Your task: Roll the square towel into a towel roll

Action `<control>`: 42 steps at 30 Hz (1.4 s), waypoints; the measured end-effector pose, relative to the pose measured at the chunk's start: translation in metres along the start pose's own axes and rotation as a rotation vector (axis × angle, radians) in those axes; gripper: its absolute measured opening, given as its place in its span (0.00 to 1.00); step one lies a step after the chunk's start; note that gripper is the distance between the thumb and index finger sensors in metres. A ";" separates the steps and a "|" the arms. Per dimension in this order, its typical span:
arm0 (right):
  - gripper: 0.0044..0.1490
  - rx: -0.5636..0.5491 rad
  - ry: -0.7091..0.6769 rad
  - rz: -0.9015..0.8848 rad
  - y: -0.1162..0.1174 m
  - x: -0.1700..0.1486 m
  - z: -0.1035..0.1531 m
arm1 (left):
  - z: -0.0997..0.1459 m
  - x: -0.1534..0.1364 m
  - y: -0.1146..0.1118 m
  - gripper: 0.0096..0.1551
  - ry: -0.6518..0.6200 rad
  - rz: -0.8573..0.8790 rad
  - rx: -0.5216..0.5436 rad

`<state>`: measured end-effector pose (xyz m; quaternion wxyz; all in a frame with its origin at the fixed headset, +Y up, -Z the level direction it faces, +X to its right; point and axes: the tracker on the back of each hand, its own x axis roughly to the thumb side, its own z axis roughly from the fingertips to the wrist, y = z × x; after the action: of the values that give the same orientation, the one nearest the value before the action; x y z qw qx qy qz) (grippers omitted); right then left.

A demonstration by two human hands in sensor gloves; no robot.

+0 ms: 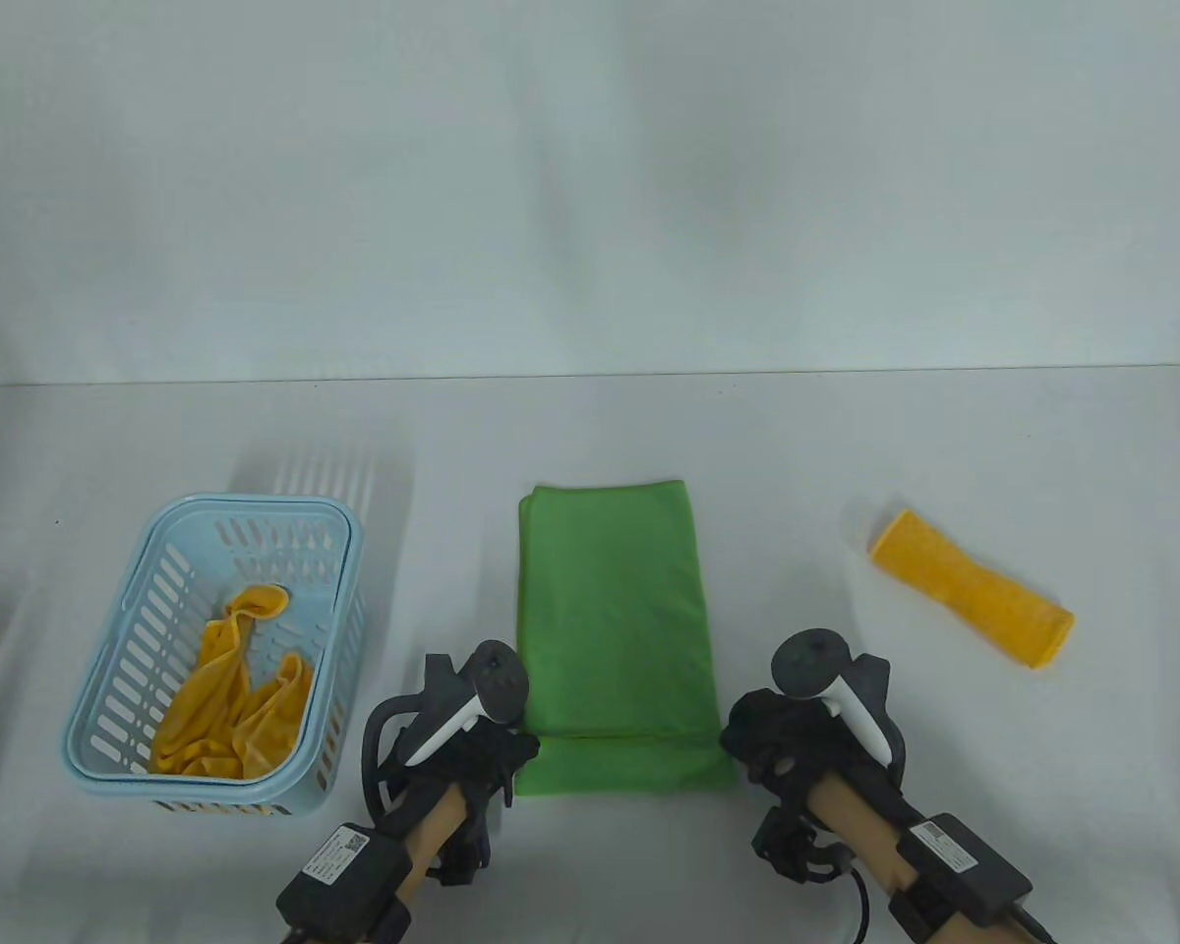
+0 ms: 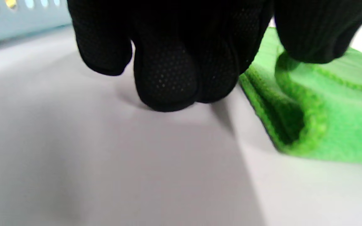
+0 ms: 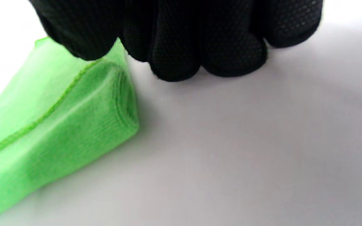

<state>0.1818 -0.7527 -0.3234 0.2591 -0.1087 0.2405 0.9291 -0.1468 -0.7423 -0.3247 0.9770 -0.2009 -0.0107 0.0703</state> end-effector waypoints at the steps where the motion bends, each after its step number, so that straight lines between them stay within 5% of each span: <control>1: 0.36 -0.002 -0.003 -0.012 -0.002 -0.001 0.001 | 0.001 -0.001 0.002 0.38 -0.002 0.000 0.007; 12: 0.39 -0.078 -0.250 -0.004 -0.008 0.020 0.035 | 0.032 0.020 0.020 0.43 -0.164 -0.061 0.150; 19: 0.43 -0.022 -0.374 0.235 0.023 0.039 0.039 | 0.035 0.047 -0.002 0.42 -0.353 -0.198 0.027; 32: 0.44 -0.185 -0.370 0.623 0.057 0.043 0.035 | 0.026 0.041 -0.021 0.42 -0.299 -0.302 -0.010; 37: 0.32 -0.264 -0.410 0.596 0.057 0.044 0.035 | 0.026 0.041 -0.025 0.46 -0.295 -0.319 -0.013; 42: 0.30 -0.286 -0.399 0.576 0.050 0.050 0.036 | 0.021 0.040 -0.033 0.52 -0.267 -0.332 -0.029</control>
<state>0.1103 -0.7505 -0.2893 0.0112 0.1117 0.0739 0.9909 -0.1034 -0.7584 -0.2929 0.9621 -0.1992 -0.1740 -0.0660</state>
